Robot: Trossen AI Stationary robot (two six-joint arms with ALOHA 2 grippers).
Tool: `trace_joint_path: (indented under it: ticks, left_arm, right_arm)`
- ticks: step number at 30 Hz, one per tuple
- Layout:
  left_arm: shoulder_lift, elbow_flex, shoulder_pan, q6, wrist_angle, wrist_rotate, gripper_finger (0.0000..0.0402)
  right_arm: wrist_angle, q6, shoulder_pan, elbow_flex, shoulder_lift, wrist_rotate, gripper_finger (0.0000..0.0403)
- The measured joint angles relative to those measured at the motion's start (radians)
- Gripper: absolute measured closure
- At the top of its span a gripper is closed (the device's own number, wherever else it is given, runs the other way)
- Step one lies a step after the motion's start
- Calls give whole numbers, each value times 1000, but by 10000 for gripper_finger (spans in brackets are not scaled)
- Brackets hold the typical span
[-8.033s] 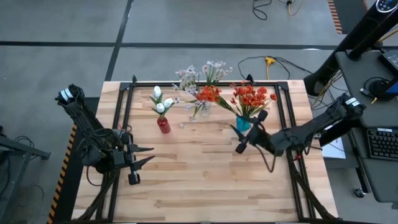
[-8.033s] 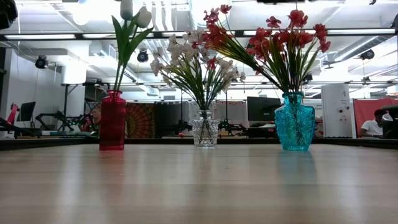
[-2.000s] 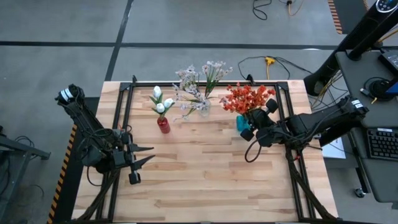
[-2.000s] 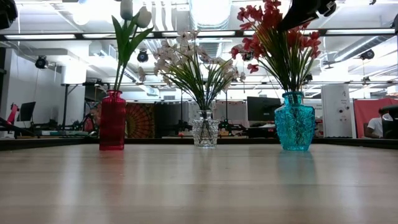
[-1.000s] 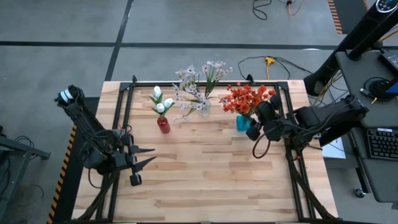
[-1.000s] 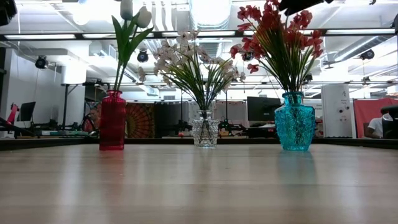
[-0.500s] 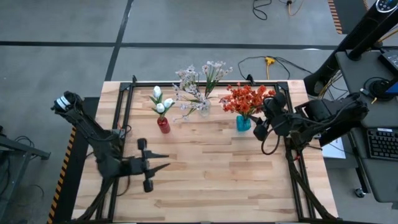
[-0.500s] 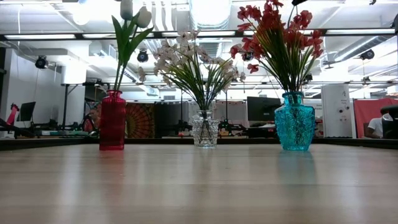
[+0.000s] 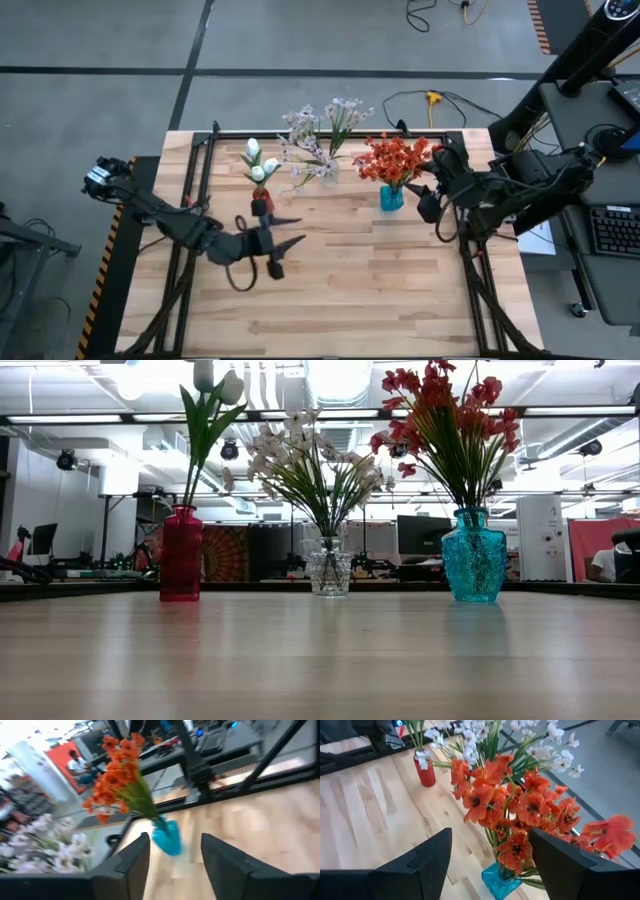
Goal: Sort flowers into vase by color
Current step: Put the orange flowers into the blue vase, then adjust the white flowers
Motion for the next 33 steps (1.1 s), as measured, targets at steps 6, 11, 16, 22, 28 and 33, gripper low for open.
trace_joint_path:
  ticks: [6,11,16,22,28,33]
  left_arm:
    - [109,52,143,161,67,35,204]
    - [213,120,277,221,68,84,196]
    - [280,153,376,230,73,156,195]
    - [357,219,436,310,76,158,196]
    - [428,271,516,342,77,170,196]
    - [468,275,576,344,114,220,196]
  right_arm:
    - [4,-18,0,12,5,3,145]
    - [4,-24,0,12,13,3,145]
    - [3,-22,0,14,11,-9,145]
    - [4,-6,0,49,11,-70,145]
    - [3,-7,0,83,10,-71,145]
    - [2,-10,0,90,10,-71,145]
